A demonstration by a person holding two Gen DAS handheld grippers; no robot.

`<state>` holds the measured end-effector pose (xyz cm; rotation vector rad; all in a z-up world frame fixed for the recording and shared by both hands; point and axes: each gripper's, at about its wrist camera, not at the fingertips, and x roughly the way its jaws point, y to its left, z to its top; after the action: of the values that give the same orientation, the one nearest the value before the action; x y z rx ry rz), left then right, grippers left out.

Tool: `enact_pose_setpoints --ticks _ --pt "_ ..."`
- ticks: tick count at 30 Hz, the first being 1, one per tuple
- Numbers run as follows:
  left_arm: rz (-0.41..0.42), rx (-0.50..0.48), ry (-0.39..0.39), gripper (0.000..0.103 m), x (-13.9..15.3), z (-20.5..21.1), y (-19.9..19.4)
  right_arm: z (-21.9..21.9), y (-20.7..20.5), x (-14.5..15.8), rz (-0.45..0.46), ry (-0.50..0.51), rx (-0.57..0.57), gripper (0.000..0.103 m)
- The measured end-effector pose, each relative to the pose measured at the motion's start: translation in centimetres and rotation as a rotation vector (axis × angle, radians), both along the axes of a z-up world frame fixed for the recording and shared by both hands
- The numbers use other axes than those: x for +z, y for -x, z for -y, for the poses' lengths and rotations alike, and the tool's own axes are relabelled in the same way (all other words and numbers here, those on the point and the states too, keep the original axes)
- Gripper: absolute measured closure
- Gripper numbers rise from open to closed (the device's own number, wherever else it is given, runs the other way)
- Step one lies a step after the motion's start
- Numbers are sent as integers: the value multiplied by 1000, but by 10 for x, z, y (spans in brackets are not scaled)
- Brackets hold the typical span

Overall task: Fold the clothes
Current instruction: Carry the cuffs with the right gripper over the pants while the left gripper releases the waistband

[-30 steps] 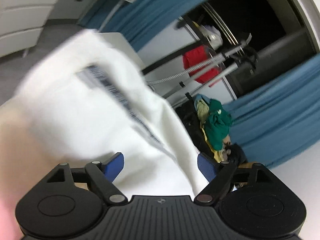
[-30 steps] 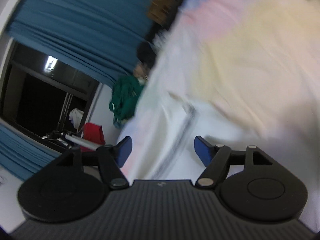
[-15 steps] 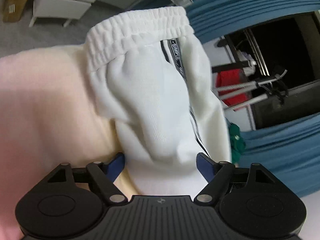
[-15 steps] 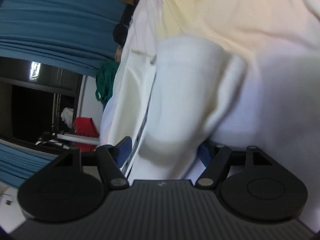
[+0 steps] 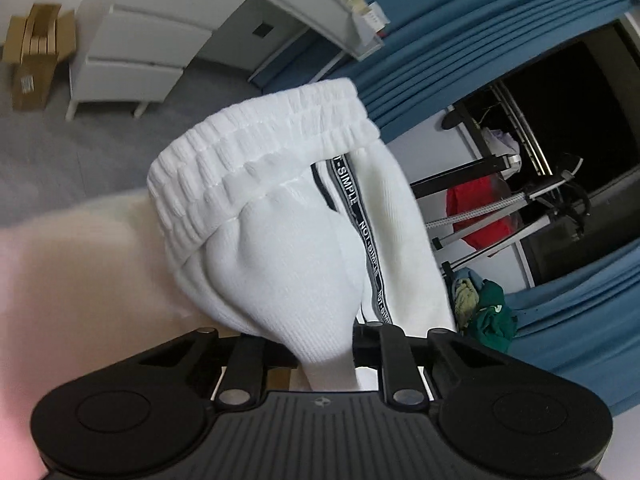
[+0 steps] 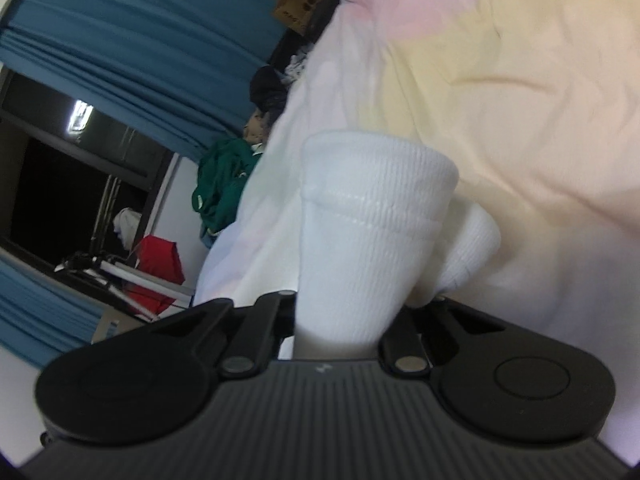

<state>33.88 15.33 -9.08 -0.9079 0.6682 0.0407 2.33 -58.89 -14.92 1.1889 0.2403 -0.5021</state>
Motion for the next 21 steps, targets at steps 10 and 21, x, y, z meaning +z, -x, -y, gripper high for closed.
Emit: enact_pose_setpoints --ticks 10,21 --pt "-70 -53 -32 86 64 -50 128 -3 63 13 -18 -52 44 90" --pt "-203 -67 -19 83 12 -87 191 -5 114 -42 -58 -115 61 90"
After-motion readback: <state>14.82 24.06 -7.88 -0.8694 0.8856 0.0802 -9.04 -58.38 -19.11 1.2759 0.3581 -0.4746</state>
